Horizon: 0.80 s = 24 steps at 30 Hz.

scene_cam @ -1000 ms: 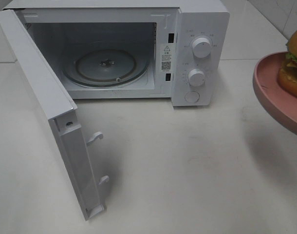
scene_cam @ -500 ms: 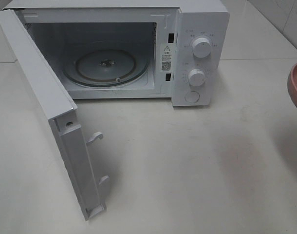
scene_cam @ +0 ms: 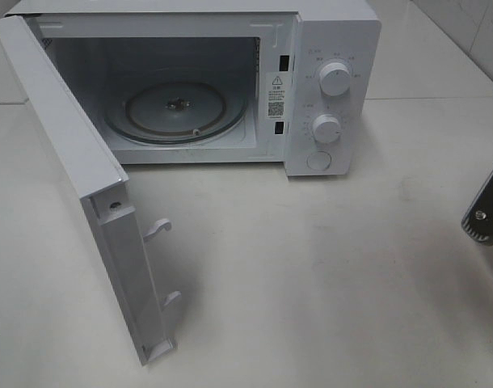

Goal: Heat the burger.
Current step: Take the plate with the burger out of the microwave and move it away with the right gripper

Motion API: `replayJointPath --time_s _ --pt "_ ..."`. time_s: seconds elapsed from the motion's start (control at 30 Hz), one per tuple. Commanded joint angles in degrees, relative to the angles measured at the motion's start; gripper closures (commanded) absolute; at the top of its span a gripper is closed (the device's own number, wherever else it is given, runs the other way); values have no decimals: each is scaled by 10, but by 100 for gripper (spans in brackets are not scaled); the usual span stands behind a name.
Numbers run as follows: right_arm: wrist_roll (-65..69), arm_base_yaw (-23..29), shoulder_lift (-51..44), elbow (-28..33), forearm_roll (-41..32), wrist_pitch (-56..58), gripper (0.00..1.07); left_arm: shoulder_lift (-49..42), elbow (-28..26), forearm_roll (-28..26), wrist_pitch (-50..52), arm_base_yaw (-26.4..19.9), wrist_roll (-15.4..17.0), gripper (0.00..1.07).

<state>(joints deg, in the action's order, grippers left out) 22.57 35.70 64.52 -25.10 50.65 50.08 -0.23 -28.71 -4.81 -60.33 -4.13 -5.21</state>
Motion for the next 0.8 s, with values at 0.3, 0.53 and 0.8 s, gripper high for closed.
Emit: replayJointPath --time_s 0.3,0.53,0.8 --pt "233 -1 138 -7 57 31 106 -11 2 -5 9 0 1 7" --pt "332 -2 203 -30 57 32 105 -11 2 -5 9 0 1 7" --pt "387 -18 308 -60 79 22 103 -11 2 -5 9 0 1 7"
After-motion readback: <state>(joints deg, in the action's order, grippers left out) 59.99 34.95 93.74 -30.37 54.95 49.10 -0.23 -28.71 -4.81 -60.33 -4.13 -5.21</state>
